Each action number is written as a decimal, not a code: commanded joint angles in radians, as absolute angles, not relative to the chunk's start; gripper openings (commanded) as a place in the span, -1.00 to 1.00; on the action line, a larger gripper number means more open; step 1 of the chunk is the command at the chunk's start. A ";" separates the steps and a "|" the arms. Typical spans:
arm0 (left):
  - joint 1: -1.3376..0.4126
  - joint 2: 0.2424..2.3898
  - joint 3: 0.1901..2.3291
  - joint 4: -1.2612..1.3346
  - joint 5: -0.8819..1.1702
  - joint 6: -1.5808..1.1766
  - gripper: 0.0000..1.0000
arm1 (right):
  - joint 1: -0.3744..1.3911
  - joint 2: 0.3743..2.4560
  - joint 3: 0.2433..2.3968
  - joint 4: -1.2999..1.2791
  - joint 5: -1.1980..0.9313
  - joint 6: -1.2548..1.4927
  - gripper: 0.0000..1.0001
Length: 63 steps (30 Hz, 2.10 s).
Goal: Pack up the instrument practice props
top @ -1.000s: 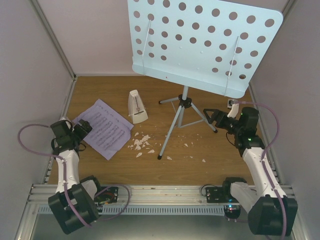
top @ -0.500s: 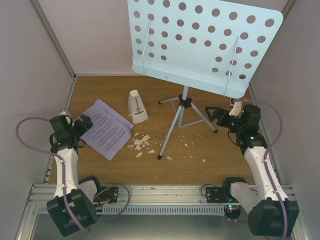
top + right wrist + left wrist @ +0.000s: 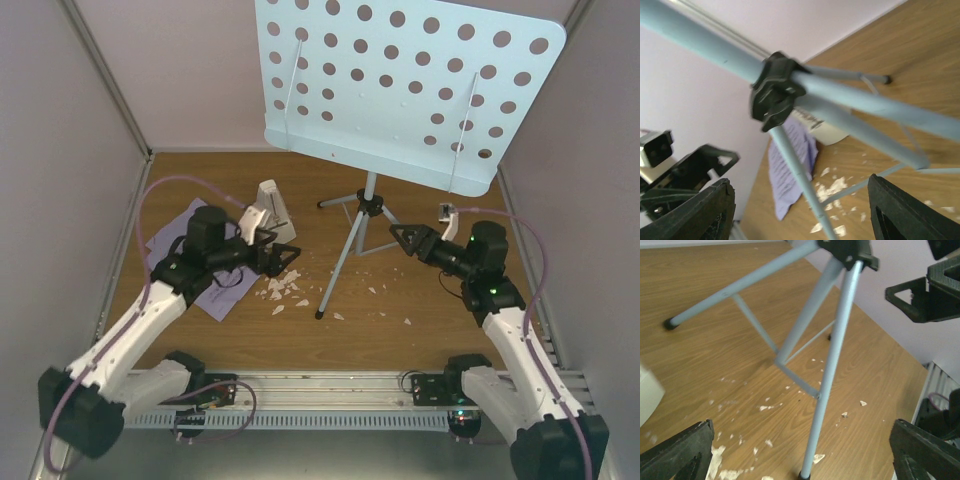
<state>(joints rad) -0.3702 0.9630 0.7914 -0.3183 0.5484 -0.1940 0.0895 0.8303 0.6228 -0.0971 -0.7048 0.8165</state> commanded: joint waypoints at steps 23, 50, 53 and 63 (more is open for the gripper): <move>-0.574 1.496 1.084 -0.019 0.782 -0.068 0.65 | 0.384 0.975 0.593 0.295 -0.331 0.967 0.08; -0.624 1.617 1.127 -0.100 0.637 -0.006 -0.09 | 0.390 1.021 0.631 0.256 -0.228 0.566 -0.87; -0.624 1.606 1.124 -0.103 0.621 -0.006 -0.09 | 0.395 1.002 0.620 0.219 -0.189 0.455 -0.87; -0.626 1.616 1.110 -0.104 0.624 -0.006 -0.10 | 0.401 0.960 0.633 0.132 -0.138 0.164 -0.87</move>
<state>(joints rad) -0.6220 1.6131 1.0966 -0.1200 0.6380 -0.0250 0.4030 0.9733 0.6151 0.2184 -0.2367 0.3408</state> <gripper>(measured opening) 0.450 0.112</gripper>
